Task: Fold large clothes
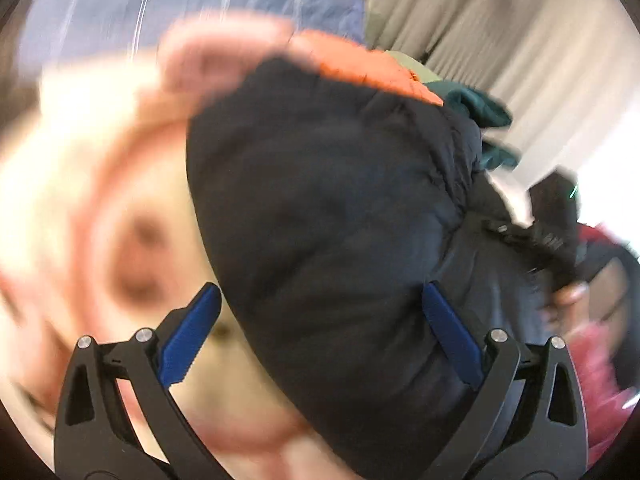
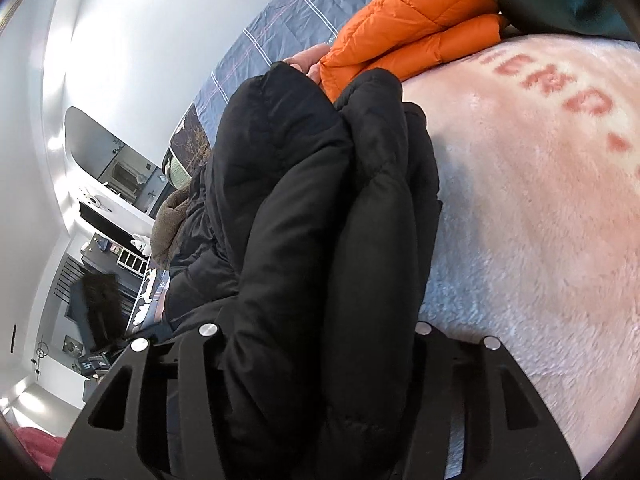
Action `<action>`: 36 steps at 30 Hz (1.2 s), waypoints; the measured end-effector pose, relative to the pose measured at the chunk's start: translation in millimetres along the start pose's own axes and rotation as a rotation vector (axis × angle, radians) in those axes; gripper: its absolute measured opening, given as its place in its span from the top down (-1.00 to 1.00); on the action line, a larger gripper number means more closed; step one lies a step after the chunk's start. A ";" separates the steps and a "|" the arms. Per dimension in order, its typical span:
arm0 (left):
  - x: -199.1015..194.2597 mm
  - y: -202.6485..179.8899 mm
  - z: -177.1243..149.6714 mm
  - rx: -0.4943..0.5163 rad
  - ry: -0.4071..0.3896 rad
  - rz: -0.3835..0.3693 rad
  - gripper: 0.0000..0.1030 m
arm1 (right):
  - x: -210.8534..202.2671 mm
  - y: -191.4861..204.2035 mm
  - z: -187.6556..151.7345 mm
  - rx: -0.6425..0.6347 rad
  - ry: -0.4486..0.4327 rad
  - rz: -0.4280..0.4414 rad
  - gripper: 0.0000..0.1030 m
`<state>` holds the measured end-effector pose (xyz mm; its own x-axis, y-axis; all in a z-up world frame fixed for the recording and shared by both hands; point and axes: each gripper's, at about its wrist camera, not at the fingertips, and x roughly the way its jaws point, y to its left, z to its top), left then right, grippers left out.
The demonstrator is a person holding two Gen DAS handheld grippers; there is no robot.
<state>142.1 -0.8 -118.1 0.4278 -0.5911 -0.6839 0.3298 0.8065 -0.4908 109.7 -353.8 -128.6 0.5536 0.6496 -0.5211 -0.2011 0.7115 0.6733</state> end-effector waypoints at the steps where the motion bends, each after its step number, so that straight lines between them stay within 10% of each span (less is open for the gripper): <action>1: 5.8 6.0 -3.4 -0.064 0.032 -0.071 -0.96 | 2.4 0.9 0.6 0.006 -0.001 0.001 0.01; 5: 18.5 -4.0 -5.6 -0.052 0.055 -0.127 -0.85 | -5.9 15.9 -0.6 -0.007 -0.010 0.005 0.24; 8: -11.4 -20.6 6.2 0.027 -0.022 -0.122 -0.18 | -21.6 49.8 6.0 -0.095 -0.057 0.050 0.33; 14: -115.6 -45.4 61.5 0.216 -0.237 0.001 -0.13 | -20.8 163.4 58.5 -0.321 -0.168 0.140 0.33; 20: -195.0 -23.7 146.7 0.306 -0.378 0.249 -0.14 | 79.6 239.3 157.8 -0.317 -0.167 0.321 0.32; 26: -199.5 67.7 235.8 0.246 -0.377 0.428 -0.14 | 218.4 269.2 231.6 -0.272 -0.116 0.328 0.32; 30: -144.5 146.6 281.0 0.161 -0.320 0.544 -0.44 | 326.2 250.1 258.0 -0.267 -0.044 0.167 0.10; 33: -77.5 209.7 277.9 0.070 -0.192 0.857 -0.78 | 405.0 209.6 249.5 -0.195 0.110 -0.166 -0.26; 36: -0.7 233.5 246.2 0.146 -0.050 0.990 -0.77 | 430.8 219.4 205.3 -0.568 0.007 -0.327 -0.19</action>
<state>426.0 184.0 -99.3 0.5994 0.3431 -0.7232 -0.0957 0.9277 0.3608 470.0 27.2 -97.6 0.6538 0.3758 -0.6568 -0.4196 0.9023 0.0986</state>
